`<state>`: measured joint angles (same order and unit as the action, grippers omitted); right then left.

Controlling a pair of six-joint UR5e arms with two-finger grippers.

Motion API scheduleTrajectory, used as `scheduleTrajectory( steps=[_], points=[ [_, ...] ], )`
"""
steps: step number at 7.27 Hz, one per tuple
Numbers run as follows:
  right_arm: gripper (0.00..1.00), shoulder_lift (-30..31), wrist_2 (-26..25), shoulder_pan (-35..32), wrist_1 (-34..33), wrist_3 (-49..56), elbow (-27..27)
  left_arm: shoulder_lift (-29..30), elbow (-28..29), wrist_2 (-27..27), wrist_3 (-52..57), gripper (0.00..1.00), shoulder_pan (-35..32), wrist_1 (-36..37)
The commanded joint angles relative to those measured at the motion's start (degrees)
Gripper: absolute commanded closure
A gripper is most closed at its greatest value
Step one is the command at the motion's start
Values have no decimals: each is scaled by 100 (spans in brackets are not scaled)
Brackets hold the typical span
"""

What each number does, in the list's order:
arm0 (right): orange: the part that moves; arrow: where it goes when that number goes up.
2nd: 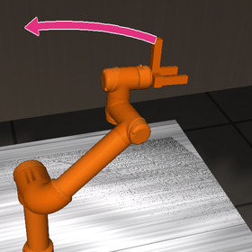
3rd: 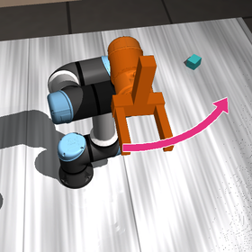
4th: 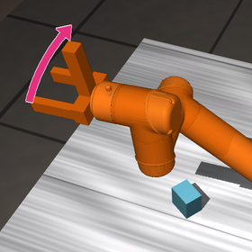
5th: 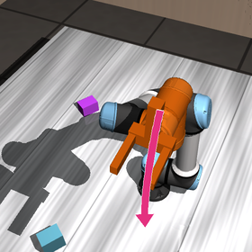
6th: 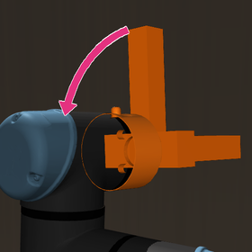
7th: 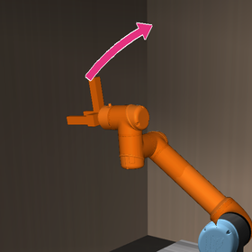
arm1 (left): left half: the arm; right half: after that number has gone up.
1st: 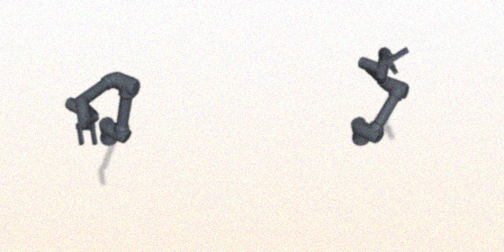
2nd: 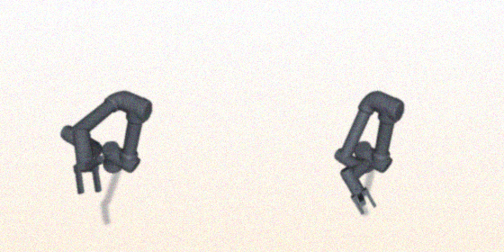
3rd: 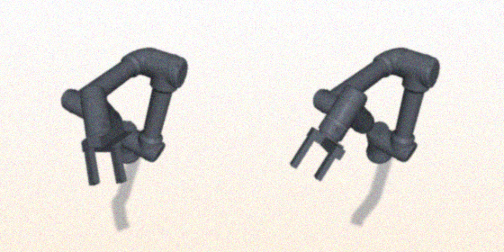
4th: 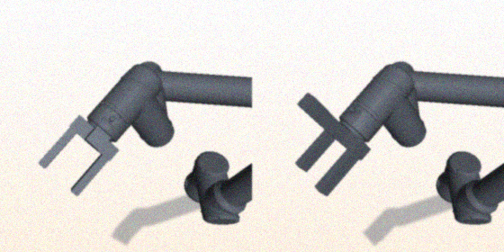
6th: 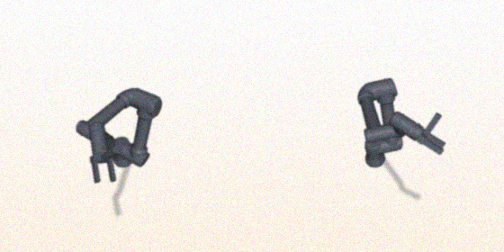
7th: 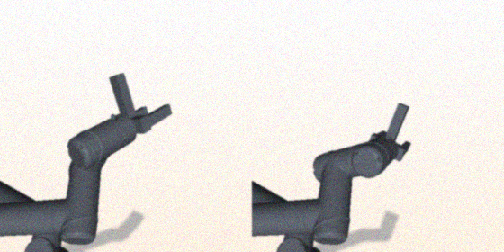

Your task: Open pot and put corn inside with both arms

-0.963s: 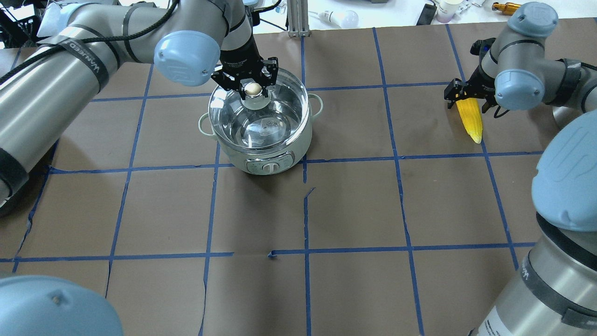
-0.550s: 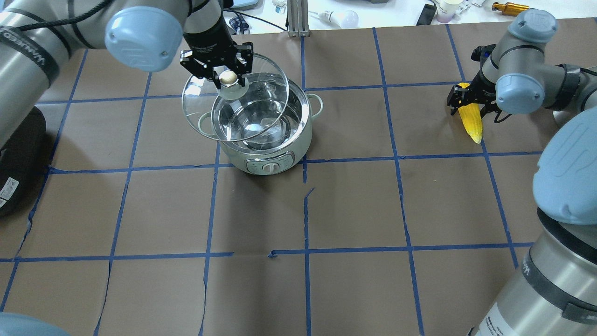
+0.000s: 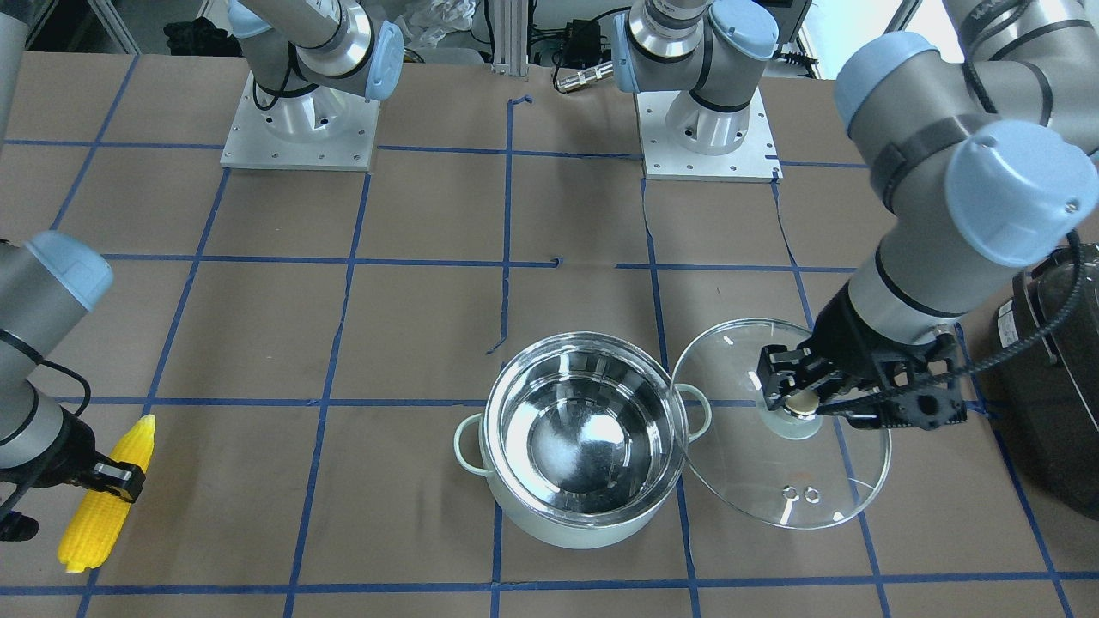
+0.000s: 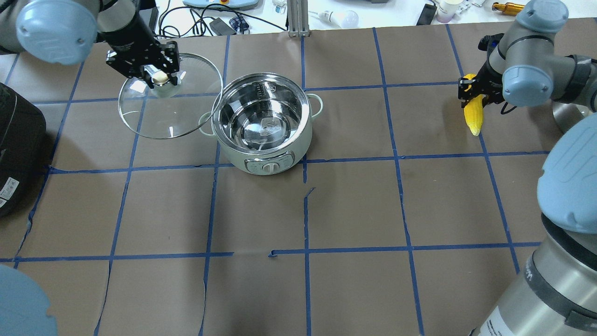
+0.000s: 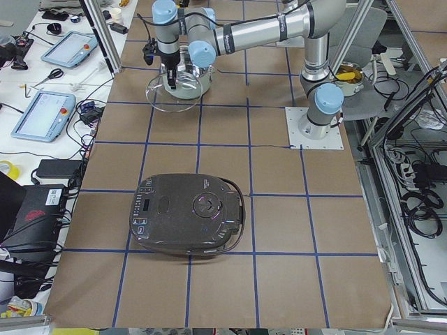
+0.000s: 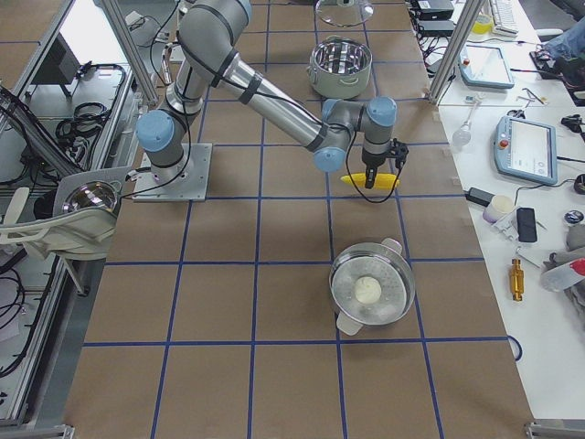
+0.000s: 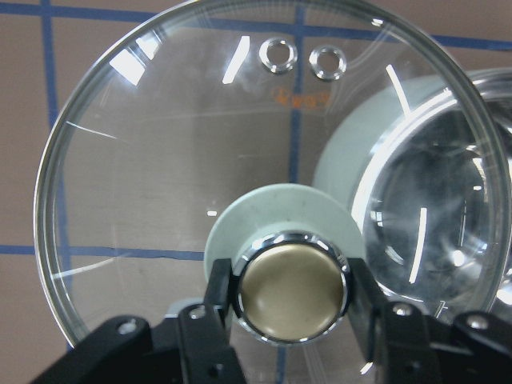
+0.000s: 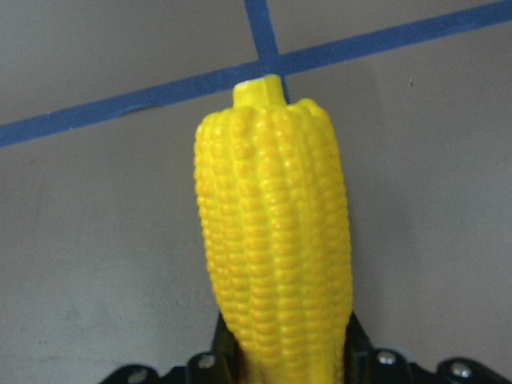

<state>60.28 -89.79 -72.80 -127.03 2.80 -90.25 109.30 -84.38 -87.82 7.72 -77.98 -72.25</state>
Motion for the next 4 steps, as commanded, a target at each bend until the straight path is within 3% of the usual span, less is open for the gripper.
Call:
scheduleTrajectory(
  steps=[1,2,4],
  points=[
    [100,430,-73,-879,248,-1361,16,205,-848,19,615,100,885,936],
    [100,519,-561,-1616,301,-2049,86,275,-1192,11,652,100,959,1210],
    [100,476,-707,-3085,1498,-4059,1187,372,-1362,-129,1394,100,1003,1458]
  ],
)
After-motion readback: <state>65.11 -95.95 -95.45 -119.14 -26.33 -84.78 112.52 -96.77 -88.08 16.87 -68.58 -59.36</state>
